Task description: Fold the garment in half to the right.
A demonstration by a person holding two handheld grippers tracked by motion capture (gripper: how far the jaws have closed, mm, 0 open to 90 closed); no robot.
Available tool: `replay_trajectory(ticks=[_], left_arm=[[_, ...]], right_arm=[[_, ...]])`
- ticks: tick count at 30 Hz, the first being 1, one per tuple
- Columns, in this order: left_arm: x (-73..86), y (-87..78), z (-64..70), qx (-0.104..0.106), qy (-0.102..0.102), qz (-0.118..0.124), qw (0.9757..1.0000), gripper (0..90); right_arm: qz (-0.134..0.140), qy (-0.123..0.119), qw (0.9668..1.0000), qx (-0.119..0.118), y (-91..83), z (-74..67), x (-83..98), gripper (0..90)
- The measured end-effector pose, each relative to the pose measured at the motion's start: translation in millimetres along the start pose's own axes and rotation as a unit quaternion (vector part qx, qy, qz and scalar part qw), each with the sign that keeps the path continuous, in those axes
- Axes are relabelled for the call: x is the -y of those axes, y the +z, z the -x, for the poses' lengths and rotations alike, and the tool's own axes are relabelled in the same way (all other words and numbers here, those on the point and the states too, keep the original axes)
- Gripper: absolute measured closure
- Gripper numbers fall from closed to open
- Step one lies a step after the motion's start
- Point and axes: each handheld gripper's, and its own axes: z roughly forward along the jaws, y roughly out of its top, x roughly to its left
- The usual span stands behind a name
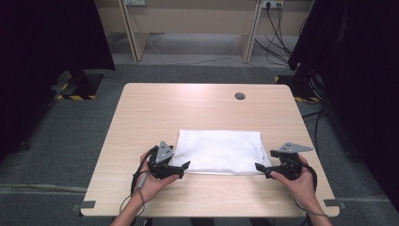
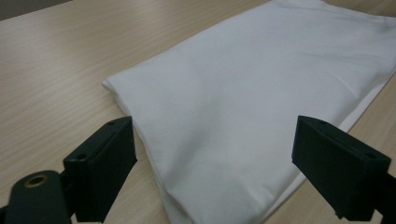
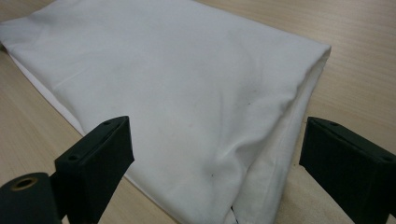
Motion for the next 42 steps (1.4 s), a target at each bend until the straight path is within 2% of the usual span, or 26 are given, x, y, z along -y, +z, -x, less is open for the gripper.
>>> replay_trajectory(ticks=[1, 3, 4, 5, 6, 7, 8, 9, 10, 11, 13, 15, 17, 18, 21, 27, 31, 33, 37, 40, 42], left_arm=[[-11.5, 2.3, -4.2, -0.004, 0.004, 0.008, 1.0000, 12.6], [-11.5, 2.3, -4.2, -0.004, 0.004, 0.008, 1.0000, 12.6], [-24.6, 9.9, -13.3, -0.006, 0.001, 0.012, 0.9999, 12.6], [-24.6, 9.9, -13.3, -0.006, 0.001, 0.012, 0.9999, 13.9], [-38.0, 24.4, -26.6, -0.013, -0.003, 0.006, 0.9999, 13.9], [-38.0, 24.4, -26.6, -0.013, -0.003, 0.006, 0.9999, 17.8], [-38.0, 24.4, -26.6, -0.013, -0.003, 0.006, 0.9999, 17.8], [-49.4, 43.0, -43.0, -0.026, 0.000, -0.018, 0.9995, 17.8], [-49.4, 43.0, -43.0, -0.026, 0.000, -0.018, 0.9995, 21.7], [-54.1, 52.7, -52.5, -0.029, -0.008, -0.030, 0.9991, 21.7], [-59.0, 63.0, -63.4, -0.041, -0.010, -0.041, 0.9983, 24.5], [-63.3, 75.7, -77.3, -0.039, -0.029, -0.056, 0.9972, 26.7], [-64.4, 86.6, -86.4, -0.043, -0.036, -0.072, 0.9958, 30.5], [-64.0, 90.9, -89.4, -0.036, -0.038, -0.081, 0.9954, 32.9], [-61.1, 99.2, -90.4, -0.024, -0.042, -0.095, 0.9943, 38.7], [-48.6, 99.6, -92.0, 0.002, -0.064, -0.115, 0.9914, 47.1], [-41.5, 101.6, -93.1, 0.016, -0.068, -0.134, 0.9886, 49.0], [-39.2, 102.6, -94.0, 0.018, -0.070, -0.136, 0.9880, 50.7], [-38.1, 103.6, -96.2, 0.023, -0.078, -0.128, 0.9884, 52.6], [-38.3, 104.5, -94.3, 0.025, -0.067, -0.127, 0.9893, 55.5], [-38.3, 104.9, -91.7, 0.027, -0.062, -0.126, 0.9898, 60.4]], right_arm=[[0.000, 0.000, 1.0000, 0.000, 0.0, 0.0, 0.0, 9.6], [0.006, -0.003, 1.0000, -0.002, -2.0, -1.4, -3.5, 9.6], [0.006, -0.003, 1.0000, -0.002, -2.0, -1.4, -3.5, 9.6], [0.006, -0.003, 1.0000, -0.002, -2.0, -1.4, -3.5, 9.6], [0.013, -0.004, 0.9999, -0.004, -3.9, -2.2, -6.9, 9.6], [0.013, -0.004, 0.9999, -0.004, -3.9, -2.2, -6.9, 9.6], [0.018, -0.005, 0.9998, -0.006, -5.0, -2.5, -9.0, 9.6], [0.018, -0.005, 0.9998, -0.006, -5.0, -2.5, -9.0, 9.6], [0.018, -0.005, 0.9998, -0.006, -5.0, -2.5, -9.0, 9.6], [0.021, -0.008, 0.9997, -0.010, -5.7, -3.4, -9.7, 9.7], [0.020, -0.011, 0.9997, -0.012, -5.9, -3.9, -9.8, 9.8], [0.020, -0.014, 0.9996, -0.012, -6.4, -4.1, -9.8, 9.9], [0.020, -0.013, 0.9996, -0.013, -6.8, -3.7, -9.7, 9.9], [0.021, -0.013, 0.9996, -0.013, -7.0, -3.5, -9.7, 10.0], [0.022, -0.015, 0.9995, -0.014, -8.2, -3.4, -10.2, 10.0], [0.021, -0.021, 0.9994, -0.020, -8.0, -6.9, -12.2, 10.2], [0.013, -0.036, 0.9989, -0.026, -2.1, -14.2, -16.9, 10.5], [0.006, -0.049, 0.9983, -0.031, 2.4, -19.8, -21.8, 10.8], [-0.006, -0.077, 0.9960, -0.046, 14.1, -35.2, -35.9, 11.9], [-0.014, -0.097, 0.9935, -0.057, 25.4, -47.7, -48.3, 12.1], [-0.019, -0.108, 0.9919, -0.064, 33.7, -56.5, -56.1, 12.1]])
